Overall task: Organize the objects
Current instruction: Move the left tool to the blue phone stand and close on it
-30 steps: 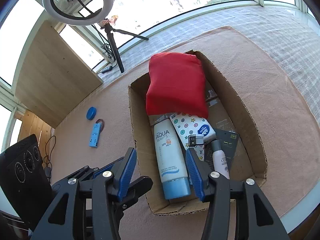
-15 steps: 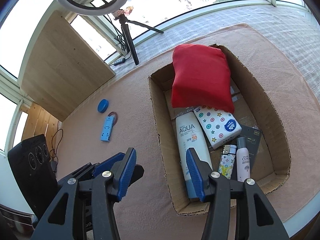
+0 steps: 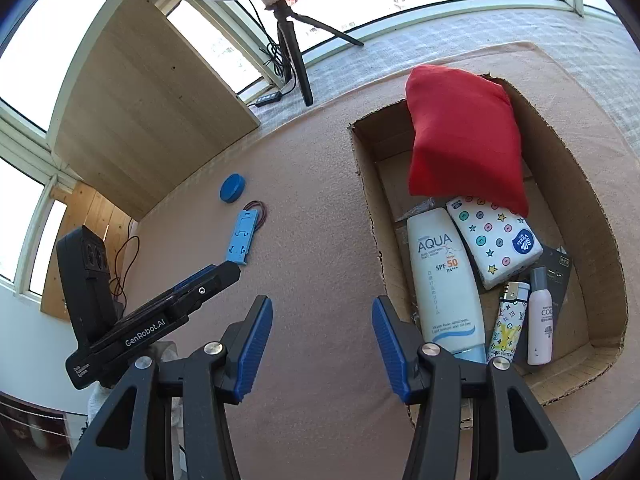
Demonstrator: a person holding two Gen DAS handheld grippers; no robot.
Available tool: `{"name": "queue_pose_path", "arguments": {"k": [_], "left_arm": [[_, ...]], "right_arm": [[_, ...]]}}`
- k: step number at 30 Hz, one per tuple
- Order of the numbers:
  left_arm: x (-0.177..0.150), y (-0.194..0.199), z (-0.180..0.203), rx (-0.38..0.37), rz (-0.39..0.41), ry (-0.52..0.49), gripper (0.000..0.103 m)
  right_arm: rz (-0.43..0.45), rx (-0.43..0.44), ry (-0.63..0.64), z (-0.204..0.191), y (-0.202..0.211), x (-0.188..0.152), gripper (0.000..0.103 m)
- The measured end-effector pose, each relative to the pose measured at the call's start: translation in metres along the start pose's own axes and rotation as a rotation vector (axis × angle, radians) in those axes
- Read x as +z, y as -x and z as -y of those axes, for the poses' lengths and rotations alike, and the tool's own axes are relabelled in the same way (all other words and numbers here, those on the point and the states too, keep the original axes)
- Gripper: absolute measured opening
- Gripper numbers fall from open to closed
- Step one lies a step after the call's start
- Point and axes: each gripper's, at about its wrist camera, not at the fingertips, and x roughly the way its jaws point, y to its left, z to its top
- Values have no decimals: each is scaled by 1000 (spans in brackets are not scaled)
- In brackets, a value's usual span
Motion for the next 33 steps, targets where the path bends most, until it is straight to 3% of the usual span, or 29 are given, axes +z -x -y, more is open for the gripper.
{"name": "queue_pose_path", "arguments": {"k": [11,18,28,33], "left_arm": [[21,-22,-45,145,-22,11,62],[27,-39,-50,167,-31,7,62],[32,-60,-41,231,-63,-84,62],[33,-64,-42,245,-60,-89,55]], "right_arm": [[-38,17,33,-15,-12,-5,48],[-44,11,37,-19,-12,-9,48],[-50,1,20,-18,-13,-12,48],[-53,-4,14,-15,-14,-12,48]]}}
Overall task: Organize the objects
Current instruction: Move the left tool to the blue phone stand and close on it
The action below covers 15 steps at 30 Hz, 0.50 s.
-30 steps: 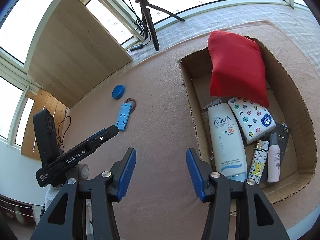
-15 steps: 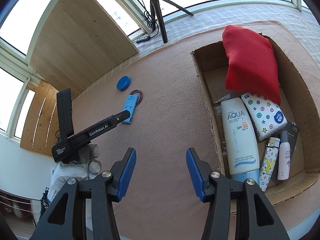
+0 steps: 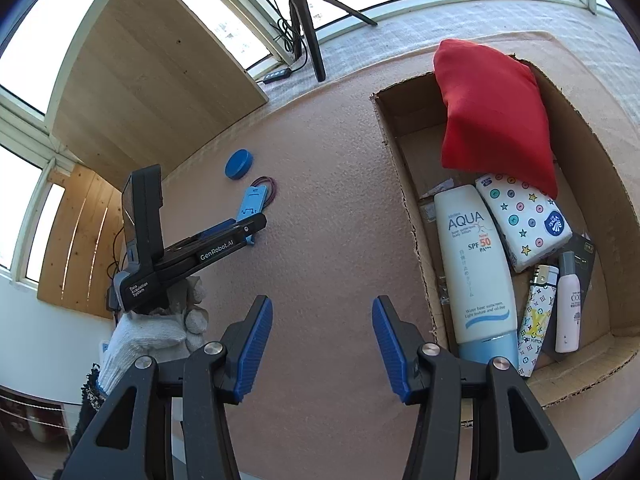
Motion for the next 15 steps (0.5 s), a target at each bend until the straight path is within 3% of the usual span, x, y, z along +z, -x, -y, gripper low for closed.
{"name": "queue_pose_path", "arguments": {"k": [5,15], "left_arm": [[1,0,-6,6,8,10,41],[-9,8,-22,-15,26,62,40]], "right_arm": [[-14,6,-10,1,-2,-2,48],[-28,10,6,-2,-8,-2,48]]}}
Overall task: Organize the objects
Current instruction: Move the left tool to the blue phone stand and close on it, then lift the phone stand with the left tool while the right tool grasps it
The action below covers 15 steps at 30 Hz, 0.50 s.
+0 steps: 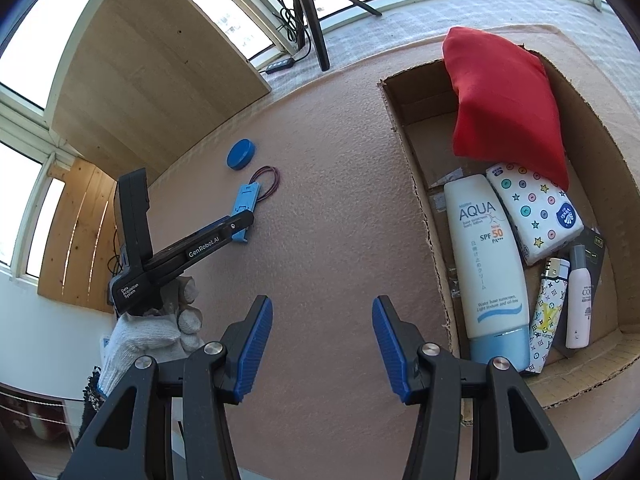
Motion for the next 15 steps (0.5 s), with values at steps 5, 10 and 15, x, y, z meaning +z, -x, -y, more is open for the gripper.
{"name": "queue_pose_path", "arguments": {"k": [5,10,15], "left_arm": [[-16,10,-11,-19,12,52,40],[-39,19,-7,-27,10,42,40],[-64,29,6,-48,4,29,40]], "right_arm": [[-4,6,7,-3,-4,1,48],[-18,16,32,-11,-11,-1,48],[-33,24,52,-20,-18,-1,48]]}}
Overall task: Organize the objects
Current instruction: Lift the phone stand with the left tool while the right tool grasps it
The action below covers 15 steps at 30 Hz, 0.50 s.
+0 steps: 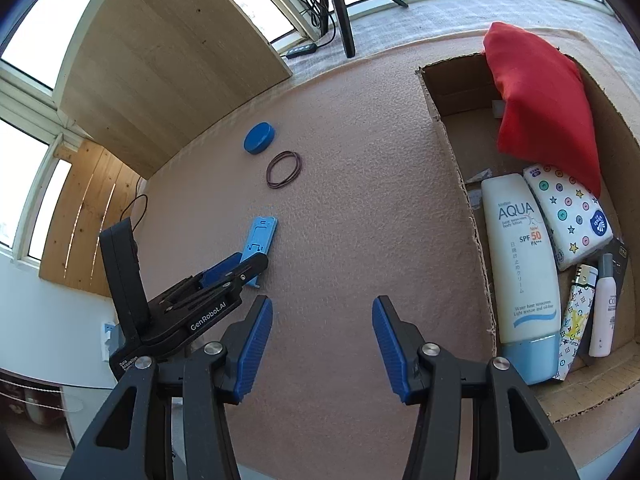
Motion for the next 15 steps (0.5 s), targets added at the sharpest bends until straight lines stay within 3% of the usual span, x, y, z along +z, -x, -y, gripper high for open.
{"name": "queue_pose_path", "arguments": {"k": [12,15], "left_arm": [[-34,8,32,-128,-46,-3,43],[-35,8,33,-130,-41,-5,43]], "right_arm": [[-62,4,28,-7,-28,2,48],[-73,-3,24,-6,-37,6,48]]}}
